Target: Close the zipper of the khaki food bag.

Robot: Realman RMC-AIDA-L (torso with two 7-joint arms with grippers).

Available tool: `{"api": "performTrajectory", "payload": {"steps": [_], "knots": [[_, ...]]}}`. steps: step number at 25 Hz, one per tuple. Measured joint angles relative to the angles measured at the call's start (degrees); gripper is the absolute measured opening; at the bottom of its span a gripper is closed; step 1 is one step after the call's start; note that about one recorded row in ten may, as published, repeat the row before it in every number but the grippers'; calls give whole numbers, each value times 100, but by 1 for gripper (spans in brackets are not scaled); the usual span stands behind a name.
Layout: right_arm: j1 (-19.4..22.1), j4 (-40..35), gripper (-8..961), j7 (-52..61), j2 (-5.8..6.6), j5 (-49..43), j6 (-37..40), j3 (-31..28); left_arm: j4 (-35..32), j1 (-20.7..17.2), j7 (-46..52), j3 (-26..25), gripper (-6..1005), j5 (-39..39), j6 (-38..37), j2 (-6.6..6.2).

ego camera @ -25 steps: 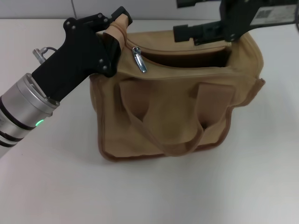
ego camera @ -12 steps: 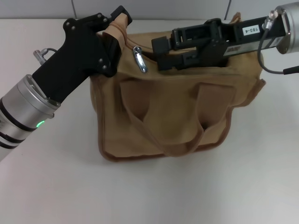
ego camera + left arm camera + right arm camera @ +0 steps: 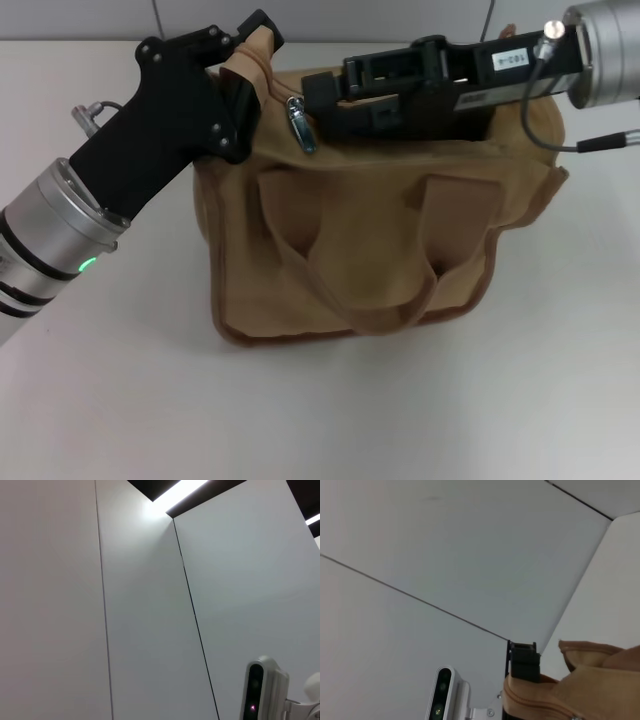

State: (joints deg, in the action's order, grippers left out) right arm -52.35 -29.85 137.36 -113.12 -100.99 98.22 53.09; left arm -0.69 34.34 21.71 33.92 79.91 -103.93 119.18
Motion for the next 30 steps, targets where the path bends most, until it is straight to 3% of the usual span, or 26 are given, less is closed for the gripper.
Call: {"api": "performTrajectory", "payload": {"steps": [7, 30], "knots": [[-208, 3, 764, -66, -59, -65, -52, 188, 7, 13, 0, 0, 73, -4, -1, 0], [-172, 52, 755, -173, -70, -70, -180, 202, 16, 91, 0, -9, 90, -12, 51, 0]]}}
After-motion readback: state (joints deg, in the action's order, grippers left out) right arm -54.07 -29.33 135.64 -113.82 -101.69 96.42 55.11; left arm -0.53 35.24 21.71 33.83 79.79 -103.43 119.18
